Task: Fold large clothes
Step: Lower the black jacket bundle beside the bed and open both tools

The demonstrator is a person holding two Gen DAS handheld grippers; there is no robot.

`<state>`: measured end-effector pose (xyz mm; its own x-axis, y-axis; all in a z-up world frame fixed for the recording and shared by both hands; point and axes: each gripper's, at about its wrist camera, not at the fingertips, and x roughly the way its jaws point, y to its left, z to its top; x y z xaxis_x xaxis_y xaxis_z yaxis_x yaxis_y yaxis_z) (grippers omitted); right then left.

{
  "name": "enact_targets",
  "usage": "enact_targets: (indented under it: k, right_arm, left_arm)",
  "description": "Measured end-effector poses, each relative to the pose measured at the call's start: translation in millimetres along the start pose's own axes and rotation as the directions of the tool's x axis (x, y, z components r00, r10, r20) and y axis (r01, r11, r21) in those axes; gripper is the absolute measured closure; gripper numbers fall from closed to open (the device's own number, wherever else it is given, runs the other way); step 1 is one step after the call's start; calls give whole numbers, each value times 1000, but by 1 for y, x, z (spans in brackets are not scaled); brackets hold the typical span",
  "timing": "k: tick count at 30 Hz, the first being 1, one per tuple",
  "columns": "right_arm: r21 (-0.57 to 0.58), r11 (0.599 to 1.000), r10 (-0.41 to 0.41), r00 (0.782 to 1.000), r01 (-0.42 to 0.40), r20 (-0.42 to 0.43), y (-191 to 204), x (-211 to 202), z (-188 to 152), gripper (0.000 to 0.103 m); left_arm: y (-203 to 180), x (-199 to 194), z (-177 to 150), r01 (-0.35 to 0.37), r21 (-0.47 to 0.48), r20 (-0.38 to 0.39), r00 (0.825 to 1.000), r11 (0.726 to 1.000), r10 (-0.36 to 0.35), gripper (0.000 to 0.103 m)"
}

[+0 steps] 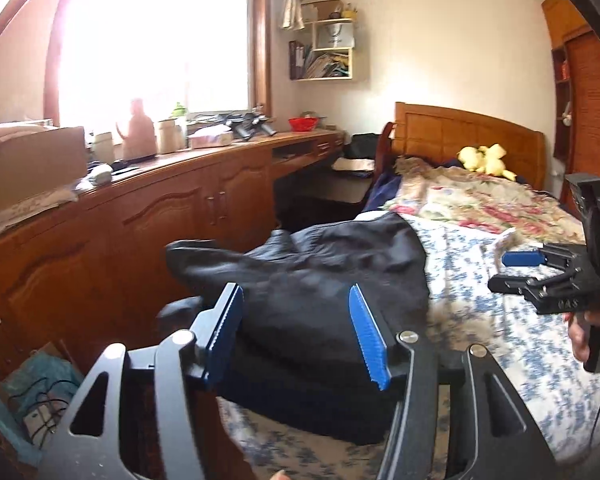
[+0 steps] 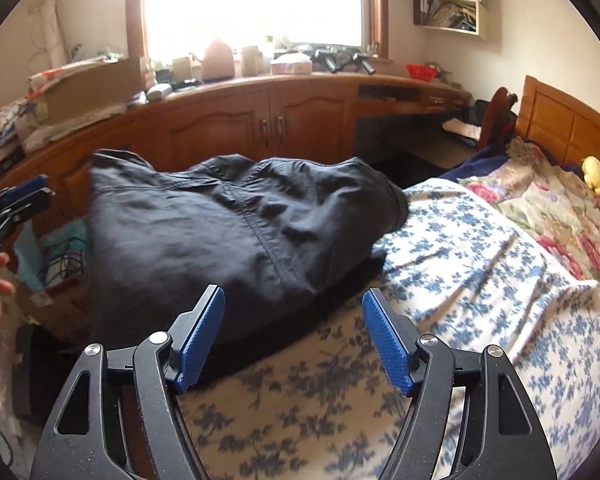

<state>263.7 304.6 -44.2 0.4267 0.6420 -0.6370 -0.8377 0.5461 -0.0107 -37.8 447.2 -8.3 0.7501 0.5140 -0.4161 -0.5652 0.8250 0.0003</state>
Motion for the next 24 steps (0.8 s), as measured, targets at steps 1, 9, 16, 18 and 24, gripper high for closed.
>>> enact_targets:
  k: [1,9,16,18,24]
  right_arm:
    - [1,1000,1,1000,-1,9,-1,-11,-5,29]
    - [44,999,-20,996,17,83,-30,-96,-48,24]
    - [111,989,-112,989,102,92,-79,-156,-99,22]
    - [130,982,-150,985,137,91,-91,-169,-115,21]
    - [179,961,-229,970,212,79,-127,-209,-168,21]
  left_arm:
    - [-7,0,0,5,5,0,1000,1000,-5,48]
    - [-94,-2,2,108,36,-15,994,994,-107,48]
    - [-185,-8,-9,213,76,-27,977,974,-212,48]
    - [-211,-10,-13,238,89,-43,971,967,-235,48]
    - [-284,-14,-31,309,114,-86,950,944,-300,47]
